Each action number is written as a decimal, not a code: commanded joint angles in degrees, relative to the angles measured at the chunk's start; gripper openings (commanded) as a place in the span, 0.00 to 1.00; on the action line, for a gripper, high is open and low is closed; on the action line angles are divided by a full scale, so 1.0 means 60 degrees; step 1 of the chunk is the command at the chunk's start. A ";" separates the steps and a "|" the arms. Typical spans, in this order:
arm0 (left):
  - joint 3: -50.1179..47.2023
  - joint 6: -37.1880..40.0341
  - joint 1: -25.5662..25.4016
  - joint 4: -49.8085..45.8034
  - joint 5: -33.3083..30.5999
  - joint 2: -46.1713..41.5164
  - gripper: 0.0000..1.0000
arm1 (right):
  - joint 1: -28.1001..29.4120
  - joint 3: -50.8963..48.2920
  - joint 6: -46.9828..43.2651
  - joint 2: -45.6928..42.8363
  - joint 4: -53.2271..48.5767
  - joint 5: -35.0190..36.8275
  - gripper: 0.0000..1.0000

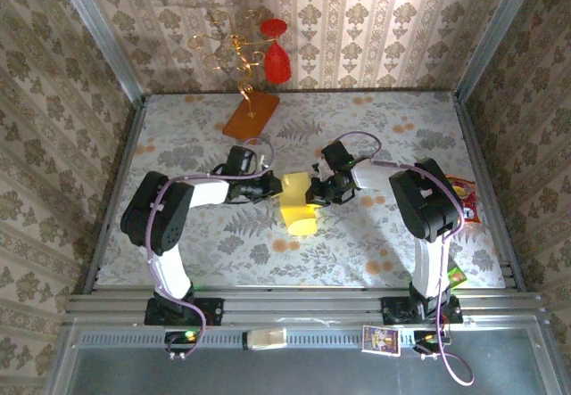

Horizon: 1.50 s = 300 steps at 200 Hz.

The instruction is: Fold a paper plane with a square sheet of paper (pick it up from the middle)

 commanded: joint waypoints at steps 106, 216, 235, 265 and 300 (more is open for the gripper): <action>0.0788 0.0808 0.1579 -0.1266 -0.0530 0.1308 0.00 | -0.0093 -0.0771 -0.0202 0.1259 -0.2149 0.2944 0.05; 0.1502 0.0161 0.0244 -0.1604 -0.0191 0.0568 0.00 | -0.0093 -0.0713 -0.0187 0.1317 -0.2149 0.2927 0.05; 0.2004 0.0342 0.0104 -0.1966 -0.0337 0.1052 0.00 | -0.0085 -0.0713 -0.0202 0.1299 -0.2380 0.2937 0.05; 0.2474 0.0576 0.0238 -0.2391 -0.0557 0.1609 0.00 | -0.0093 -0.0698 -0.0215 0.1310 -0.2383 0.2936 0.06; 0.2709 0.1121 0.0798 -0.2736 -0.0839 0.2151 0.00 | -0.0089 -0.0692 -0.0217 0.1360 -0.2379 0.2960 0.05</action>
